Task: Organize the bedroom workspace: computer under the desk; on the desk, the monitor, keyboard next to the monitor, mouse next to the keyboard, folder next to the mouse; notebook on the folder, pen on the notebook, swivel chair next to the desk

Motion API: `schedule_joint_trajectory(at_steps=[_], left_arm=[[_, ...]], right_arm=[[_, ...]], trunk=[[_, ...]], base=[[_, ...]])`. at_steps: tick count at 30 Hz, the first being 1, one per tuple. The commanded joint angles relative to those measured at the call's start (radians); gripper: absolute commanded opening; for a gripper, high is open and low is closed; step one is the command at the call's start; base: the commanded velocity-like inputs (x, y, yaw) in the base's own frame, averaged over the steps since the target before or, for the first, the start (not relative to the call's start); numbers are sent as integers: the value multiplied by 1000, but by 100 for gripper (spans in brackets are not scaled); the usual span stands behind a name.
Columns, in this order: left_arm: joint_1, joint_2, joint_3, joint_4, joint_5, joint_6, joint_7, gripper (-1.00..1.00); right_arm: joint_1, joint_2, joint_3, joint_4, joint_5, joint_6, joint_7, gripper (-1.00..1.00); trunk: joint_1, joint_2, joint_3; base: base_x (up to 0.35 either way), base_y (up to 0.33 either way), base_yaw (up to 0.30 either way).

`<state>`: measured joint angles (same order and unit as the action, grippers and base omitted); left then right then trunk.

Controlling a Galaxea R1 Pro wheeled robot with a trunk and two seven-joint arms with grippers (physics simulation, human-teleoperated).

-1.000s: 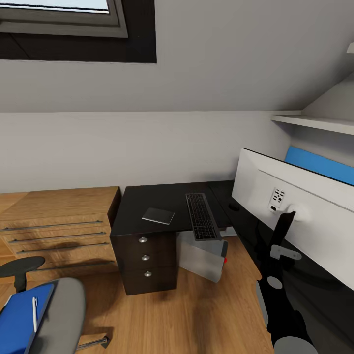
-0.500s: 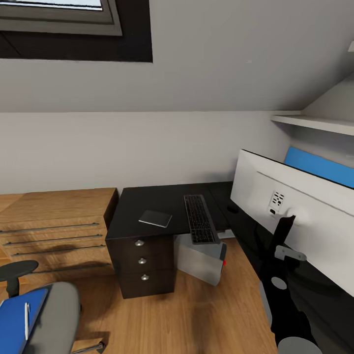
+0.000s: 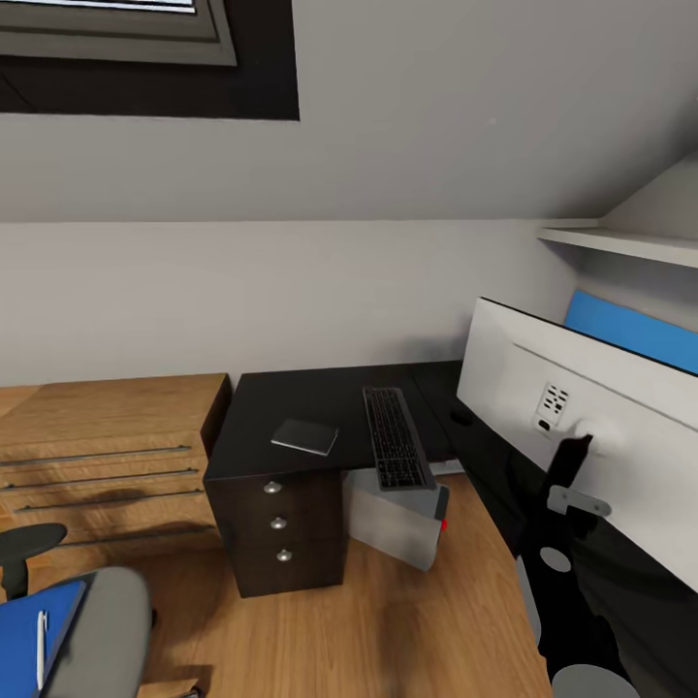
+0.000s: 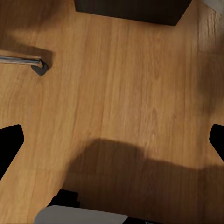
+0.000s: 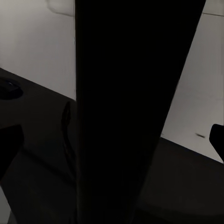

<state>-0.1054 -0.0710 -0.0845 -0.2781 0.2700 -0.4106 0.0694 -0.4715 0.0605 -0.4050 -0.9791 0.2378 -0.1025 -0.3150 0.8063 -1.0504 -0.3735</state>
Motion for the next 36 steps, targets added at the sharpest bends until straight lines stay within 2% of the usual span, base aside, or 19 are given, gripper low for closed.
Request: schedule_joint_trajectory(at_steps=[1,36], left_arm=[[-1,0,-9,0,5,-4,7,100],[-1,0,-9,0,6,-4,7,100]], right_arm=[[-1,1,-3,0,8,-2,-1,100],[-1,1,-3,1,8,-2,1,100]], trunk=[[0,-1,-1],[0,-1,-1]], base=[[60,0,0],[18,0,0]])
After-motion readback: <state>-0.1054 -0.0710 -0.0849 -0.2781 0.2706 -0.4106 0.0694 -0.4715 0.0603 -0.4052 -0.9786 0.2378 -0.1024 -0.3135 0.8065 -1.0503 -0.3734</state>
